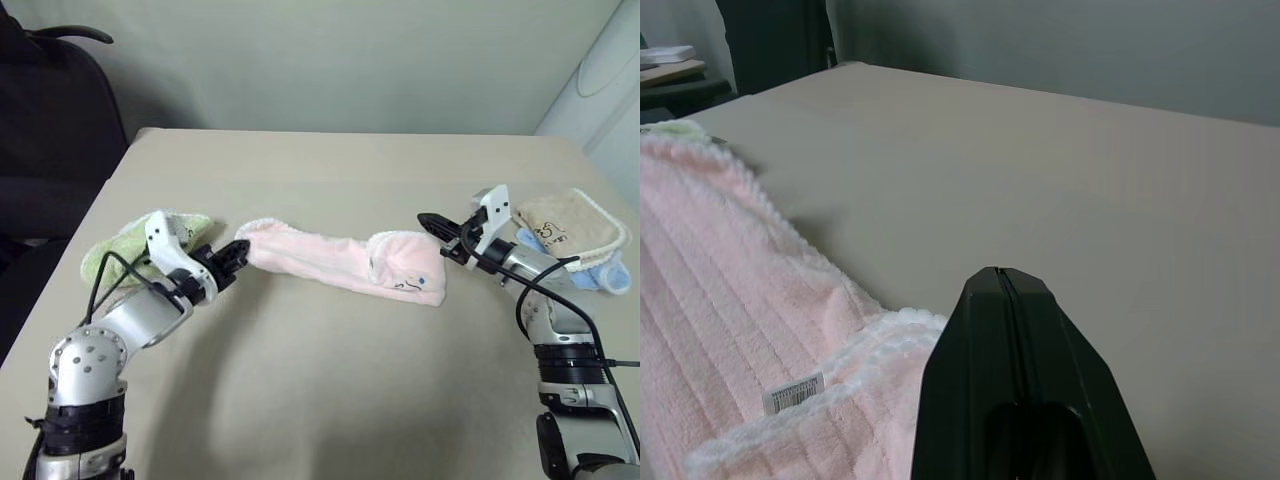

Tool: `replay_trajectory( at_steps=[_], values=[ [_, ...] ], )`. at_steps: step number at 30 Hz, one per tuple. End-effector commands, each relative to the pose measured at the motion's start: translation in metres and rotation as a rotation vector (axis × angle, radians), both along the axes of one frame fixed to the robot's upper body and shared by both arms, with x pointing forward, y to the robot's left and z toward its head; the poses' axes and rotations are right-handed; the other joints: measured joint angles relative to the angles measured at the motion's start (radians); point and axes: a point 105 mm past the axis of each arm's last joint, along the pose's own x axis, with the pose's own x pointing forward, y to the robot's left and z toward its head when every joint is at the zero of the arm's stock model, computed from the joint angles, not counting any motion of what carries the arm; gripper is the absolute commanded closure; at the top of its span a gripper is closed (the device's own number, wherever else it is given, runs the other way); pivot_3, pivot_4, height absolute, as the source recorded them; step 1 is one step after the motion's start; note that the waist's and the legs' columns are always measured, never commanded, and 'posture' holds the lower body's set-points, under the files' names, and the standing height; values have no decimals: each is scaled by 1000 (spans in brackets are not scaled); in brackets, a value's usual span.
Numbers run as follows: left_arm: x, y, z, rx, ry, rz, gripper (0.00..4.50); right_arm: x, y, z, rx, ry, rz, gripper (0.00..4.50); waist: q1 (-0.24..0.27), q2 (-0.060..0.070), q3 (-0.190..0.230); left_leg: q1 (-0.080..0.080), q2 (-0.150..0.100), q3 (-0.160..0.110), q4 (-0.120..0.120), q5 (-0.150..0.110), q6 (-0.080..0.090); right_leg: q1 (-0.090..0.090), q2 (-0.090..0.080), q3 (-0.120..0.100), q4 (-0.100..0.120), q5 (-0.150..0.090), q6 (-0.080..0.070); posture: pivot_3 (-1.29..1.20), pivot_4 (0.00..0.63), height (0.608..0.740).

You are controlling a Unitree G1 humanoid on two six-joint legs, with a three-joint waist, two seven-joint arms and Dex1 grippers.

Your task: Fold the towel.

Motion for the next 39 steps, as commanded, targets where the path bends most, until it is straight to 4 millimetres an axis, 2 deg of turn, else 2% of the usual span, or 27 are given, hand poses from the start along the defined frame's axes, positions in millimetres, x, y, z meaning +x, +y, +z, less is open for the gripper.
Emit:
replay_trajectory(
  at_steps=[1,8,14,18,22,27,31,34,35,39],
  values=[
    [-6,-32,13,46,-57,-127,4453,2,-6,16,14,-56,-26,4500,-1,0,0,0,0,0,0,0,0,0,0,0,0,0,0,0,150,740],
    [-7,-73,2,29,-11,-241,4453,1,-11,15,16,-59,-59,4500,-3,0,1,0,0,0,0,0,0,-1,0,0,0,0,0,0,150,740],
    [-2,-108,20,9,-67,-355,4453,2,-16,16,14,-62,-85,4500,-3,0,1,-1,0,0,1,0,0,-1,-1,0,0,1,1,0,150,740],
    [0,-146,32,11,-101,-485,4453,7,-25,20,19,-78,-140,4500,-2,0,1,-2,0,0,1,0,0,-1,-1,-1,0,1,1,0,150,740],
    [0,-185,31,63,-92,-619,4453,14,-38,26,41,-94,-209,4500,-2,0,1,-3,-1,1,2,0,0,-2,-2,-1,0,2,2,0,150,740],
    [2,-228,22,168,-84,-760,4453,17,-49,32,70,-115,-275,4500,-2,0,1,-6,-1,1,3,0,0,-4,-2,0,0,2,3,0,150,740],
    [6,-247,7,227,-63,-811,4453,14,-51,32,69,-122,-293,4500,-2,0,1,-10,-1,1,5,0,0,-7,-2,0,1,2,4,0,150,740],
    [6,-254,-6,245,-36,-842,4453,11,-54,32,67,-126,-307,4500,-2,0,1,-12,-1,1,6,0,0,-9,-2,0,2,2,4,0,150,740],
    [5,-254,-10,248,-27,-848,3987,10,-56,32,67,-126,-312,4500,-2,0,1,-12,-1,1,7,0,0,-9,-2,0,3,2,4,0,150,740],
    [3,-255,-11,163,-8,-856,2752,8,-58,31,62,-122,-323,4500,-1,0,1,-15,-1,1,8,0,0,-11,-2,0,3,2,4,0,150,740]
  ],
)
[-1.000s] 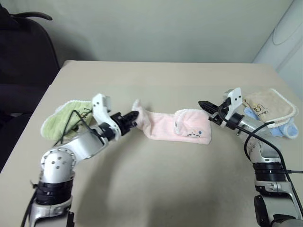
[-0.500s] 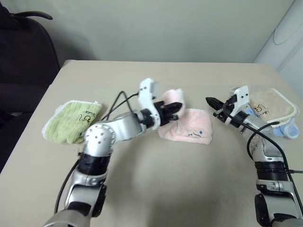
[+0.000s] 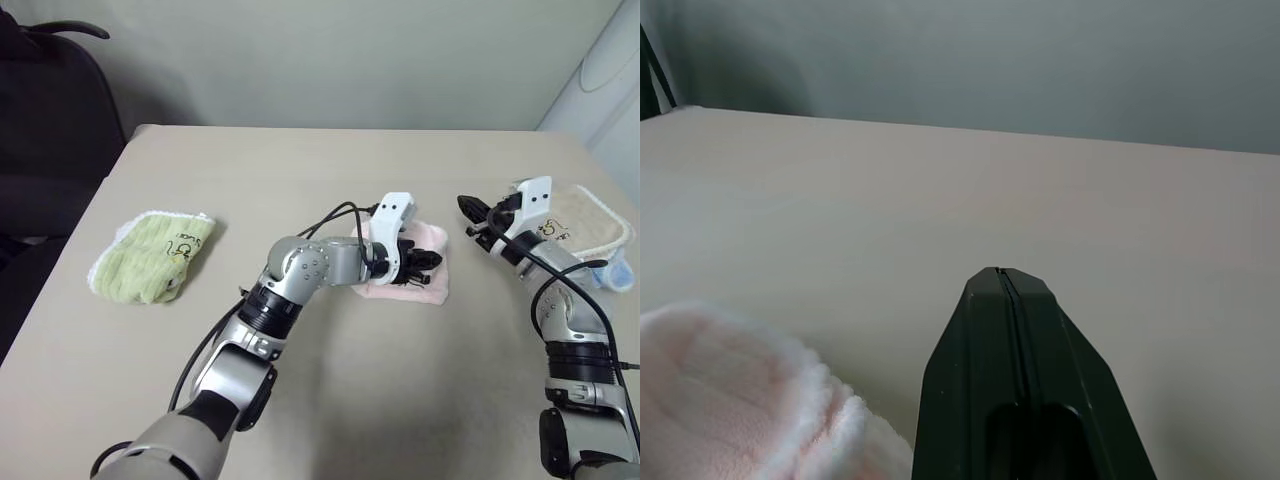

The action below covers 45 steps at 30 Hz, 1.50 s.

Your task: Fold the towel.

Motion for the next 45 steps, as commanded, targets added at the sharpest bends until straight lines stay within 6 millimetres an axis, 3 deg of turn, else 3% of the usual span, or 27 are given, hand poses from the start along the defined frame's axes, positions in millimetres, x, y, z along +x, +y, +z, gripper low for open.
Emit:
replay_trajectory(
  at_steps=[1,7,13,18,21,23,26,31,34,38,41,45],
  values=[
    [-4,-3,8,-91,30,-17,2431,-4,-8,18,-7,-64,-29,4500,0,0,0,0,0,0,0,0,0,0,0,0,0,0,0,0,150,740],
    [-4,11,22,-177,13,19,170,-3,-8,16,-39,-45,-19,4500,0,0,0,0,0,1,1,0,0,-1,0,0,1,0,0,0,150,740],
    [-3,43,56,-190,-189,77,45,-8,2,16,-106,-38,55,4500,0,0,0,-1,0,2,3,-1,1,-2,-1,0,2,0,0,0,150,740],
    [5,72,51,-46,-435,115,45,-26,17,20,-148,-14,198,4500,0,1,0,-1,0,2,3,-1,1,-2,-1,0,2,0,0,0,150,740],
    [9,82,35,40,-522,92,645,-40,31,16,-177,20,291,4500,1,1,0,-1,0,1,4,-1,1,-2,-1,0,2,0,0,0,150,740],
    [11,83,24,81,-545,73,1313,-46,37,10,-180,60,336,4500,2,0,-1,-2,0,1,5,-1,2,-2,-1,0,2,0,1,0,150,740],
    [17,79,-7,189,-556,37,2477,-50,45,-19,-235,166,367,4500,6,0,-1,-4,0,0,8,-2,3,-2,-2,0,2,0,1,0,150,740],
    [32,83,-65,418,-537,22,4355,-39,43,-76,-296,337,288,4500,2,0,-1,-4,0,0,9,-3,5,-2,-4,0,3,0,2,0,150,740],
    [31,84,-76,421,-502,20,4355,-38,34,-97,-328,393,246,4500,4,1,-4,-4,0,0,9,-3,6,-2,-7,-1,3,0,2,0,150,740],
    [24,85,-61,303,-483,45,4355,-42,30,-83,-300,330,262,4500,4,0,-4,2,-1,0,9,-6,10,6,-8,-1,-1,0,4,0,150,740],
    [14,87,-22,86,-513,86,4355,-47,29,-55,-250,243,292,4500,4,0,-4,2,-2,1,9,-6,10,7,-9,-1,-3,0,4,0,150,740],
    [1,103,25,-139,-530,152,4355,-55,27,-24,-193,171,330,4500,4,0,-4,-4,-2,1,10,-5,8,2,-8,-1,-2,1,5,0,150,740]
  ],
)
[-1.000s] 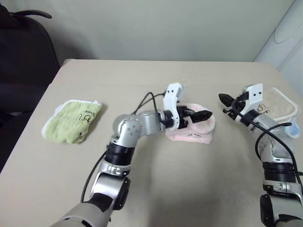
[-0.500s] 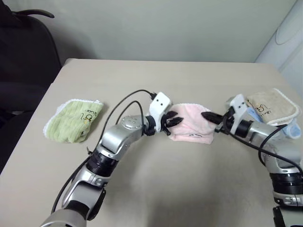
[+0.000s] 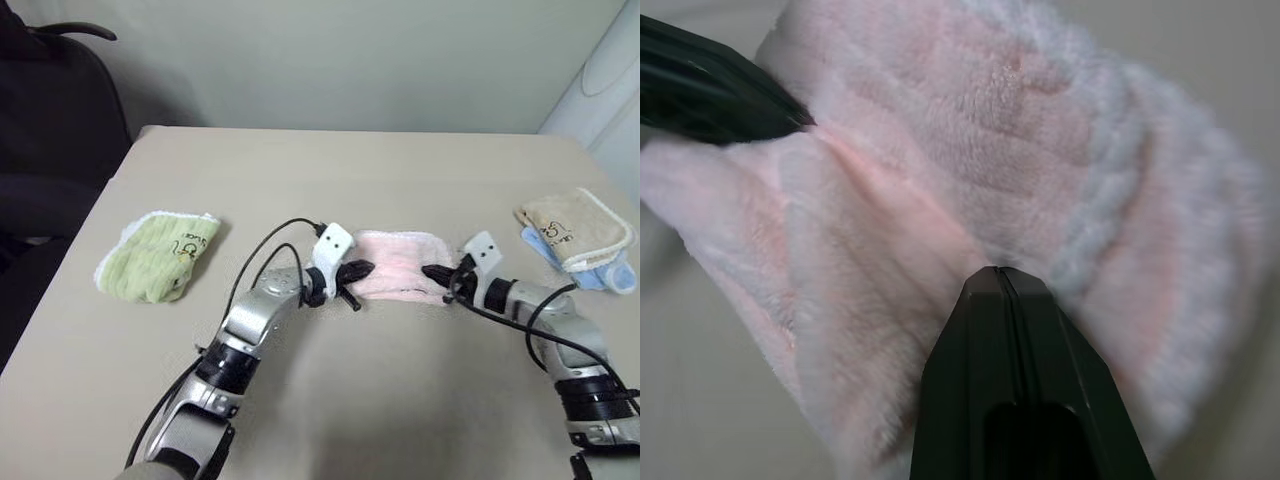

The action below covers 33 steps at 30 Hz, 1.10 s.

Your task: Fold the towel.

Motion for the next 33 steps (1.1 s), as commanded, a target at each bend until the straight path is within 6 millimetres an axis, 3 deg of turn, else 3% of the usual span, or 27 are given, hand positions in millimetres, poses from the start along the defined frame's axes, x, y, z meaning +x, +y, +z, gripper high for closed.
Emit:
replay_trajectory(
  at_steps=[1,5,8,10,14,21,33],
  values=[
    [-12,11,50,-176,-83,-5,4355,-7,-3,38,63,-91,40,4500,-1,0,0,0,0,0,0,0,0,0,0,0,0,0,0,0,150,740],
    [-12,32,55,-223,-46,66,4355,-8,-10,47,92,-93,25,4500,-1,0,0,3,0,1,0,0,0,3,0,1,0,0,1,0,150,740],
    [-7,43,37,-237,83,119,4355,-6,-16,48,90,-92,-5,4500,-1,0,0,4,0,1,-1,0,0,2,0,1,0,0,1,0,150,740],
    [-1,48,16,-254,233,163,3993,-3,-20,50,85,-104,-29,4500,0,0,0,3,0,1,0,0,0,2,-1,1,0,0,1,0,150,740],
    [-1,46,-7,-278,424,162,2714,2,-22,54,89,-122,-51,4500,0,0,0,3,0,1,0,0,0,2,-1,1,0,0,2,0,150,740],
    [-2,33,-25,-248,555,121,146,5,-24,55,103,-137,-78,4500,0,0,0,3,0,1,0,0,0,2,-1,1,0,0,2,0,150,740],
    [9,-25,-39,-276,690,8,63,11,-23,58,119,-165,-107,4500,26,0,0,6,-10,-2,1,4,7,6,-7,1,1,1,8,0,150,740]
  ],
)
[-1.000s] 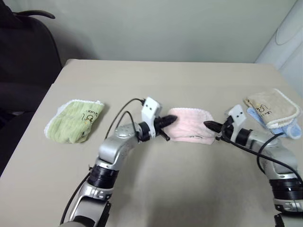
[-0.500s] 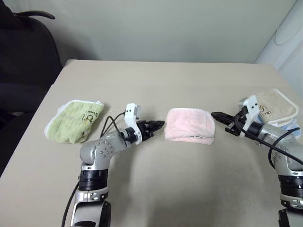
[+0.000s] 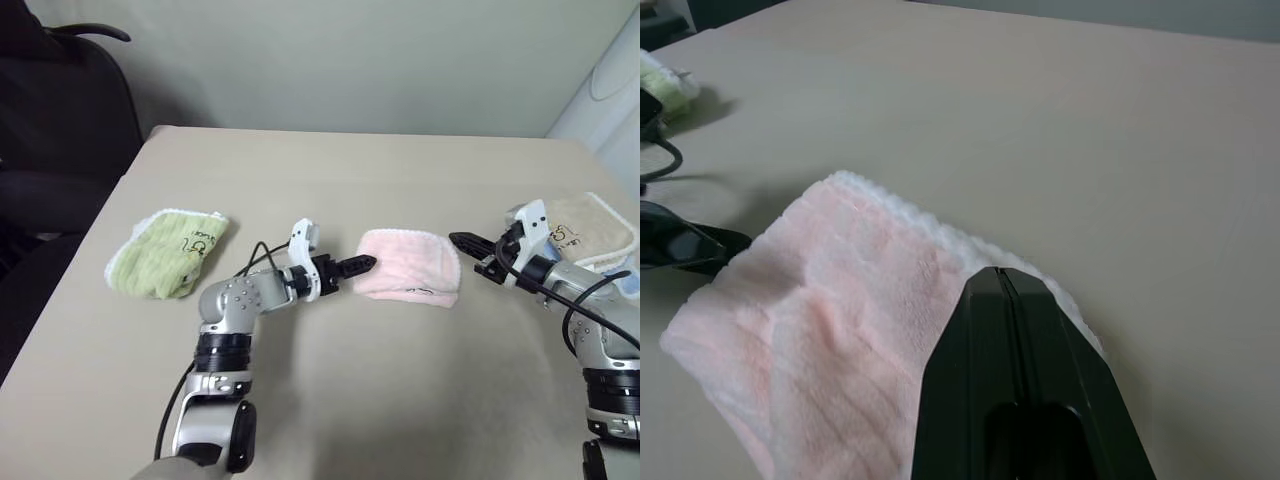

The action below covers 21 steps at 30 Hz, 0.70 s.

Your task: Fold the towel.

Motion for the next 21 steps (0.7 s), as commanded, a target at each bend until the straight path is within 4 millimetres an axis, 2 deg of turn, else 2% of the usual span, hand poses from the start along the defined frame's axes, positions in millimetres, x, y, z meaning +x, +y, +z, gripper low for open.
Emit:
replay_trajectory(
  at_steps=[1,12,16,19,21],
  values=[
    [-6,-27,-10,21,25,-87,63,1,-4,18,0,-76,-24,4500,5,0,0,0,-1,0,0,0,1,1,-1,0,-1,0,1,0,150,740],
    [-17,-76,-6,10,24,-222,63,3,-8,21,14,-101,-64,4500,19,0,0,-1,-8,0,0,1,7,7,-10,-1,-11,1,8,0,150,740],
    [-18,-85,-8,-1,46,-224,63,4,-8,22,16,-110,-76,4500,19,0,0,-1,-10,0,0,1,9,7,-12,-1,-11,0,9,0,150,740],
    [-16,-84,-7,-2,43,-213,621,5,-10,22,16,-113,-86,4500,19,0,0,-1,-12,1,0,1,11,8,-15,-1,-11,0,11,0,150,740],
    [-16,-84,-7,0,35,-209,1293,5,-10,22,17,-115,-88,4500,19,0,0,-1,-14,1,0,1,11,7,-16,-1,-11,0,12,0,150,740]
  ],
)
